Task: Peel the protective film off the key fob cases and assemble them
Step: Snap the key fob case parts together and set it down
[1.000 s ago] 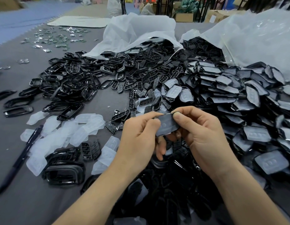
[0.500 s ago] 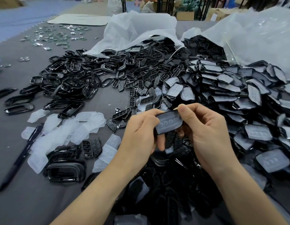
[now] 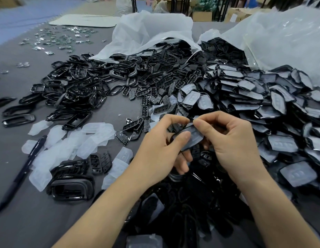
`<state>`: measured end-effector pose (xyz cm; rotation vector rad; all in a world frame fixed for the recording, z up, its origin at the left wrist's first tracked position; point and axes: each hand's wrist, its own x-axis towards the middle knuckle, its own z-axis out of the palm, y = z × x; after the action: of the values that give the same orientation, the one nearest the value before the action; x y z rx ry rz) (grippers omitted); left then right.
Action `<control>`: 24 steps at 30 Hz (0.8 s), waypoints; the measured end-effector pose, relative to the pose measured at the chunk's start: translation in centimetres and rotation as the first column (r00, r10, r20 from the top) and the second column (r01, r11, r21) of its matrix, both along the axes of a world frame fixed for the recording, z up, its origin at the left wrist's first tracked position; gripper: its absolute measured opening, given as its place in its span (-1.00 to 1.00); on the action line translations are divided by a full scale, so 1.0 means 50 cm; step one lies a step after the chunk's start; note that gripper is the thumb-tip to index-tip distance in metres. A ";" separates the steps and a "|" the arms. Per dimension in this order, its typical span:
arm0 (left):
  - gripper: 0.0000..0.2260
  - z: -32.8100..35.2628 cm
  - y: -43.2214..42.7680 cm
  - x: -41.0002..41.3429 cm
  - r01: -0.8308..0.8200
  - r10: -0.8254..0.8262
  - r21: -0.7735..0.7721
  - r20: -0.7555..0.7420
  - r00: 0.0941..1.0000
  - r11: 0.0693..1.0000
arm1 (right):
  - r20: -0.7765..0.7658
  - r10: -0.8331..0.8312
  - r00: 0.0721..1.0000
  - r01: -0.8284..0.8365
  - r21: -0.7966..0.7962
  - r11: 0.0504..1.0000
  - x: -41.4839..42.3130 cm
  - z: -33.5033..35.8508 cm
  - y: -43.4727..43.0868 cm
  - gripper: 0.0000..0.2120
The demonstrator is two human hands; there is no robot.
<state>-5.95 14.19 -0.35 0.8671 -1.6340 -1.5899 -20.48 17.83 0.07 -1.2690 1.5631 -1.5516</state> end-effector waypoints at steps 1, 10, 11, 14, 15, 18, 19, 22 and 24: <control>-0.84 0.002 -0.001 -0.001 -0.003 0.005 0.048 -0.039 0.999 0.999 | 0.029 0.033 0.999 -0.032 -0.012 0.999 0.000 0.004 0.001 -0.95; -0.63 0.030 -0.016 0.014 0.248 0.007 0.600 -0.390 0.921 0.761 | 0.010 0.347 0.938 -0.346 -0.026 0.938 -0.020 0.035 0.011 -0.86; -0.70 0.028 -0.015 0.012 0.209 -0.014 0.582 -0.321 0.947 0.786 | 0.007 0.322 0.947 -0.322 -0.012 0.947 -0.021 0.034 0.010 -0.87; -0.69 0.020 -0.013 0.006 0.069 0.007 0.422 -0.177 0.984 0.904 | 0.100 0.242 0.965 -0.246 0.026 0.969 -0.028 0.028 0.007 -0.88; -0.66 0.014 -0.016 0.006 0.036 0.044 0.386 -0.197 0.979 0.922 | 0.147 0.223 0.964 -0.231 0.043 0.972 -0.031 0.025 0.006 -0.87; -0.71 0.015 -0.017 0.008 0.088 0.035 0.371 -0.314 0.949 0.924 | 0.295 0.187 0.937 -0.220 0.083 0.972 -0.038 0.022 0.003 -0.86; -0.72 0.016 -0.016 0.010 0.135 0.011 0.388 -0.352 0.936 0.912 | 0.340 0.181 0.923 -0.222 0.085 0.971 -0.039 0.023 0.003 -0.87; -0.74 0.011 -0.017 0.016 0.233 -0.034 0.424 -0.425 0.904 0.875 | 0.453 0.173 0.874 -0.238 0.092 0.967 -0.043 0.026 0.004 -0.88; -0.75 0.010 -0.019 0.015 0.224 -0.028 0.416 -0.428 0.904 0.881 | 0.508 0.170 0.845 -0.256 0.104 0.961 -0.047 0.027 0.003 -0.88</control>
<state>-5.19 13.22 0.15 0.5910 -1.0477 -2.1354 -22.84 17.99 1.41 -0.8273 1.1480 -1.4219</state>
